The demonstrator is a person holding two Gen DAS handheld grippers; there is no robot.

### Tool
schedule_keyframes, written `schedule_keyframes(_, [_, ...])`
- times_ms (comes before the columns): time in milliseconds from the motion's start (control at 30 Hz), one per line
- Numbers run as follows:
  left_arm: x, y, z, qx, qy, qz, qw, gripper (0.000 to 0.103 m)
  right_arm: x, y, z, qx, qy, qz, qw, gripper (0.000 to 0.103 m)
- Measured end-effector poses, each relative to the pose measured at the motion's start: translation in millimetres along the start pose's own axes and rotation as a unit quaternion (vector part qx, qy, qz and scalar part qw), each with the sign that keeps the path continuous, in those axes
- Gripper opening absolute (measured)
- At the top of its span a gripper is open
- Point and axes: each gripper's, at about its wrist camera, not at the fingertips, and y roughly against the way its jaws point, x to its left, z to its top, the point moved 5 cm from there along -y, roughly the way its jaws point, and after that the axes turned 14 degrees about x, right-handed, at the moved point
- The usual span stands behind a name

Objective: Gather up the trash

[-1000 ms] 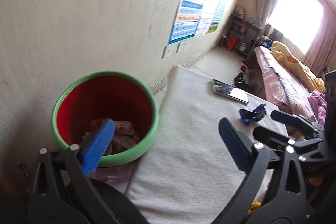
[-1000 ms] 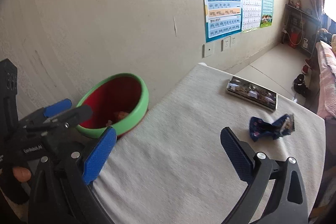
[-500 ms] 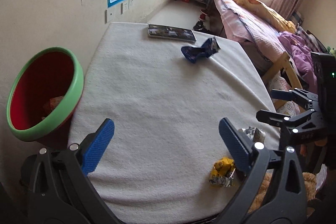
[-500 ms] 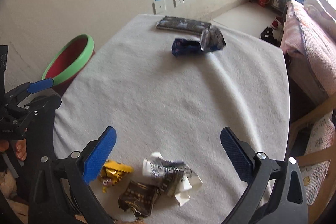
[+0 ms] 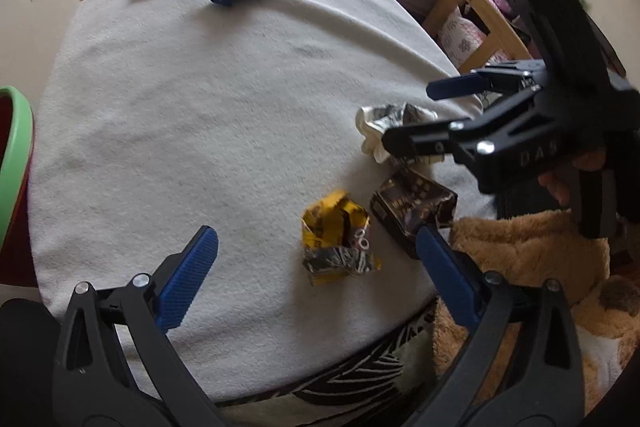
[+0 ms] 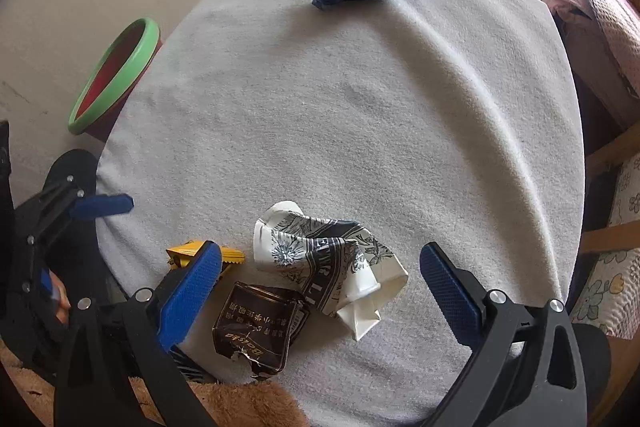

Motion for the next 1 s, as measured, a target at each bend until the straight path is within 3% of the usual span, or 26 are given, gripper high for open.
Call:
schedule_keyframes(167, [-8.7,-16.8,0.8,0.028,-0.005,-0.01,0.9995,0.097,-15.2,-11.9,-1.6,0.029,-0.037,0.009,0.999,0.092])
schedule_keyframes(267, [-7.7,-24.9,2.8,0.042,0.001,-0.009,0.9991,0.09,-16.3,-18.1,-2.8,0.039,-0.041,0.011,0.998,0.09])
schedule_keyframes(367, [-4.3,-31.2,4.8,0.052,0.01,-0.013,0.9985,0.072,-14.1,-21.5,0.0,0.043,-0.043,0.016,0.998,0.083])
schedule_keyframes(533, [10.4,-30.2,6.5,0.048,0.044,-0.027,0.9975,0.041,-9.2,-15.7,9.6,0.015,-0.038,0.021,0.999,0.078])
schedule_keyframes(600, [21.0,-26.7,7.6,0.04,0.065,-0.038,0.9963,0.039,-5.9,-14.3,17.5,0.004,-0.034,0.019,0.999,0.077])
schedule_keyframes(700, [40.5,-16.6,12.6,0.023,0.093,-0.017,0.9953,0.039,-1.0,-12.0,31.0,-0.013,-0.03,0.017,0.999,0.077])
schedule_keyframes(867, [68.7,2.5,28.5,-0.014,0.105,0.048,0.9932,0.04,13.8,-11.0,50.1,-0.037,-0.02,0.001,0.999,0.078])
schedule_keyframes(967, [76.8,8.2,35.8,-0.027,0.109,0.059,0.9919,0.052,20.7,-11.5,51.4,-0.044,-0.013,-0.004,0.999,0.081])
schedule_keyframes(1000, [79.3,11.5,35.5,-0.035,0.11,0.062,0.9914,0.062,22.3,-11.8,50.8,-0.047,-0.01,-0.009,0.999,0.081])
